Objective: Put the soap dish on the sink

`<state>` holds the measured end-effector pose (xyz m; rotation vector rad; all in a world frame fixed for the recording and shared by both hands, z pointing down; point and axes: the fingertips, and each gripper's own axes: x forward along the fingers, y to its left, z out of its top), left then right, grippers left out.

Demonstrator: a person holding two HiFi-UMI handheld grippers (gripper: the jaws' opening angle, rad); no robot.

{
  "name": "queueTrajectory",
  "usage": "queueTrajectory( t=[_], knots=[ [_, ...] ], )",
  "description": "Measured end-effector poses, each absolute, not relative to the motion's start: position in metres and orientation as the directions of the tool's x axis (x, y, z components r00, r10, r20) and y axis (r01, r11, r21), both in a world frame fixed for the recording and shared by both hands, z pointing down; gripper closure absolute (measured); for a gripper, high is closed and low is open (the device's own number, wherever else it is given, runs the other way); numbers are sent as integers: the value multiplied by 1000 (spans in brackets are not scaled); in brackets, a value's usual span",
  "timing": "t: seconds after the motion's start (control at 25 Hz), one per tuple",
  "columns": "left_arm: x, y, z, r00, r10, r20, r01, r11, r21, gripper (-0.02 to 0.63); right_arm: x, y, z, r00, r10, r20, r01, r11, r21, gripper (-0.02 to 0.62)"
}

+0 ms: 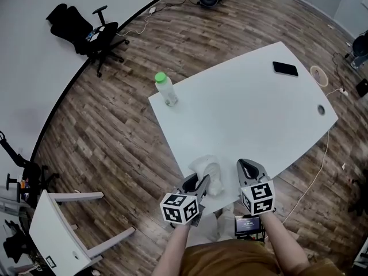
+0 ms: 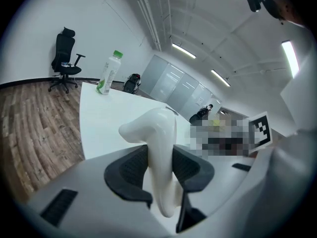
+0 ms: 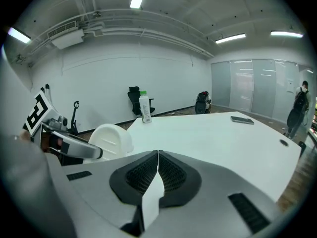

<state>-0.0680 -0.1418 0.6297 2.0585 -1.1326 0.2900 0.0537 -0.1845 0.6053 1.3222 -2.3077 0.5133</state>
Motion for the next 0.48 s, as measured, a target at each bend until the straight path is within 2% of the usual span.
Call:
queueTrajectory(
  t=[0.48],
  knots=[
    [-65, -142, 651, 620, -580, 527, -753, -252, 608, 468, 51, -180, 639, -426, -658, 620, -877, 470, -104, 586]
  ],
)
